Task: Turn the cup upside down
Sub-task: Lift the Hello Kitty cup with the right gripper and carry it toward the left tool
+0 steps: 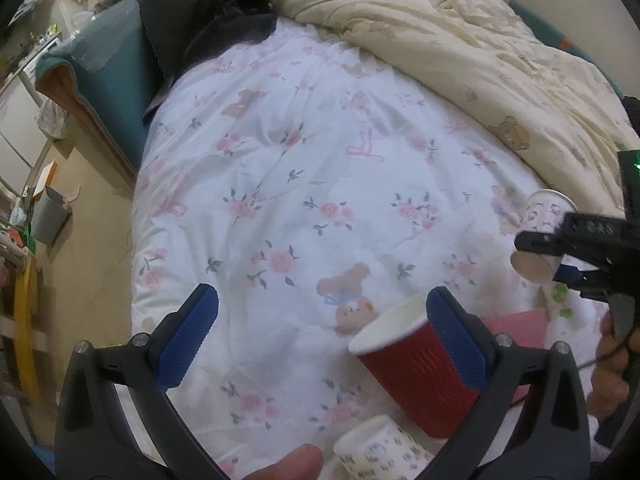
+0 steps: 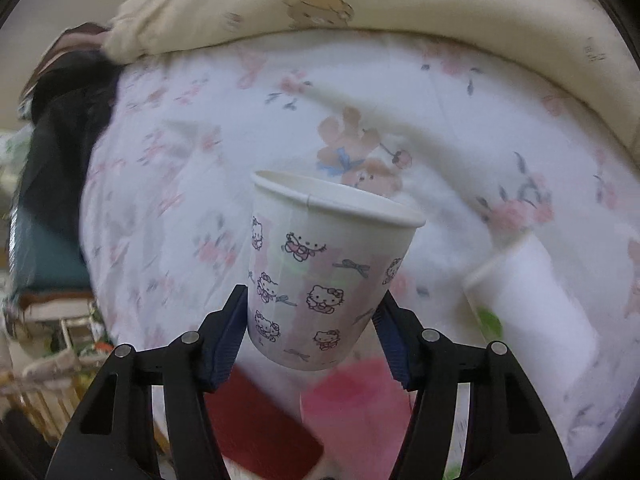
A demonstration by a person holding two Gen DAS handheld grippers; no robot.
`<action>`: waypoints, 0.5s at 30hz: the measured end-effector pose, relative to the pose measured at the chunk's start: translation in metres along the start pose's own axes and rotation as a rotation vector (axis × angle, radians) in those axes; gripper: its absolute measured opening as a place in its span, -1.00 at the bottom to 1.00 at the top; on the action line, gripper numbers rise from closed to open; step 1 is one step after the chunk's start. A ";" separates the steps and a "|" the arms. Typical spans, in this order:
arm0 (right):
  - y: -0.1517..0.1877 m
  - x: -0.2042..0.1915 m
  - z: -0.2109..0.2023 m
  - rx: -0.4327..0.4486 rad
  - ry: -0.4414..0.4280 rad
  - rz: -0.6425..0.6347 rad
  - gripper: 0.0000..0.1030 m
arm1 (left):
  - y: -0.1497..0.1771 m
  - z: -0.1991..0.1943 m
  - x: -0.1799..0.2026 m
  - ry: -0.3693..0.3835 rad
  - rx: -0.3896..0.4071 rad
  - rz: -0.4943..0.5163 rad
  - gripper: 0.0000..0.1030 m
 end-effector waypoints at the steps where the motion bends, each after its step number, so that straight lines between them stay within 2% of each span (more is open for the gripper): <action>1: 0.008 -0.001 -0.007 0.002 0.000 -0.020 0.23 | 0.003 -0.006 0.002 0.003 0.007 0.003 0.99; 7: 0.072 -0.012 -0.054 0.029 0.001 -0.171 0.23 | 0.033 -0.045 0.017 0.041 0.037 0.012 0.99; 10: 0.101 -0.011 -0.070 0.034 0.009 -0.215 0.23 | 0.056 -0.062 0.025 0.029 0.069 0.034 0.99; 15: 0.157 -0.007 -0.091 0.039 0.010 -0.282 0.23 | 0.101 -0.084 0.026 0.062 0.074 0.015 0.99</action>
Point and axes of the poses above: each gripper's, at about its wrist camera, not at the fingertips, and z roughly the way its jaws point, x to its right, y to its underside, the point moved 7 cm from there along z, roughly the way its jaws point, and after that the axes turned 14 degrees about -x, right-handed, at the moved point
